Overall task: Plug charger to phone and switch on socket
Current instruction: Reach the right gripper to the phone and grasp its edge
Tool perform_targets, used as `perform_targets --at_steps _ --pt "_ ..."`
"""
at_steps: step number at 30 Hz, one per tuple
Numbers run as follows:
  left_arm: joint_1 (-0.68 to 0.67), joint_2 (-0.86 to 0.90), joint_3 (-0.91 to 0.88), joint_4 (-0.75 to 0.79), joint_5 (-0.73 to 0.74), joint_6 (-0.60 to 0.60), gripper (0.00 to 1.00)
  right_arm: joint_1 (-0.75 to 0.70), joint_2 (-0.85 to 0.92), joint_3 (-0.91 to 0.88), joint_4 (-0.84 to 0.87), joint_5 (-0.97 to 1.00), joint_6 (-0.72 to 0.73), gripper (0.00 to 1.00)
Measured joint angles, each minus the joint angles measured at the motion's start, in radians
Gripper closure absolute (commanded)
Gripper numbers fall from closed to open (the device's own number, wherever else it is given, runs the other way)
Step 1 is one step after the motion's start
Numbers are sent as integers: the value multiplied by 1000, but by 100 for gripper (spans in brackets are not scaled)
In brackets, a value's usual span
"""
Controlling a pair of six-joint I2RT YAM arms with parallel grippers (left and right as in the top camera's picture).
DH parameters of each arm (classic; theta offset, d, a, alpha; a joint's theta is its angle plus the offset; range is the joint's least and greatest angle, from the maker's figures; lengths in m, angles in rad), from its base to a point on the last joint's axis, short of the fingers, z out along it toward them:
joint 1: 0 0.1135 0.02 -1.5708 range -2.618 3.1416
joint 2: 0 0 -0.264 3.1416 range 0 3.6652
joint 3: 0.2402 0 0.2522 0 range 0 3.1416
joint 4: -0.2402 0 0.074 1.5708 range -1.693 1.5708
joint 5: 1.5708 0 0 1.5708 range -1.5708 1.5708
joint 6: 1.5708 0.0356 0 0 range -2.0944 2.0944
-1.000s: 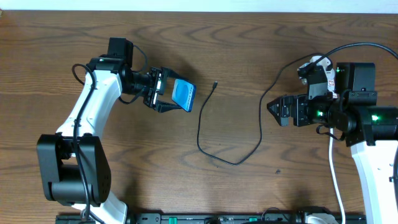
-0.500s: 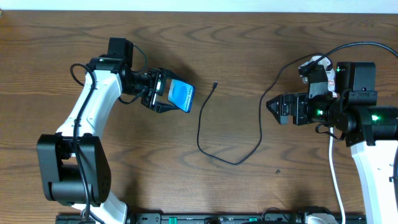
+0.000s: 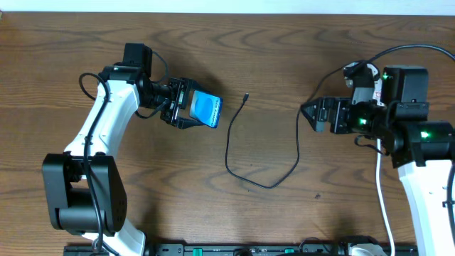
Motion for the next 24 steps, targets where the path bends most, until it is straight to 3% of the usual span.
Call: perform_targets --at_steps 12,24 --pt "0 0 0 2 -95 -17 32 223 62 -23 238 25 193 4" --pt "0 0 0 2 -108 -19 32 470 286 -26 455 103 332 19"
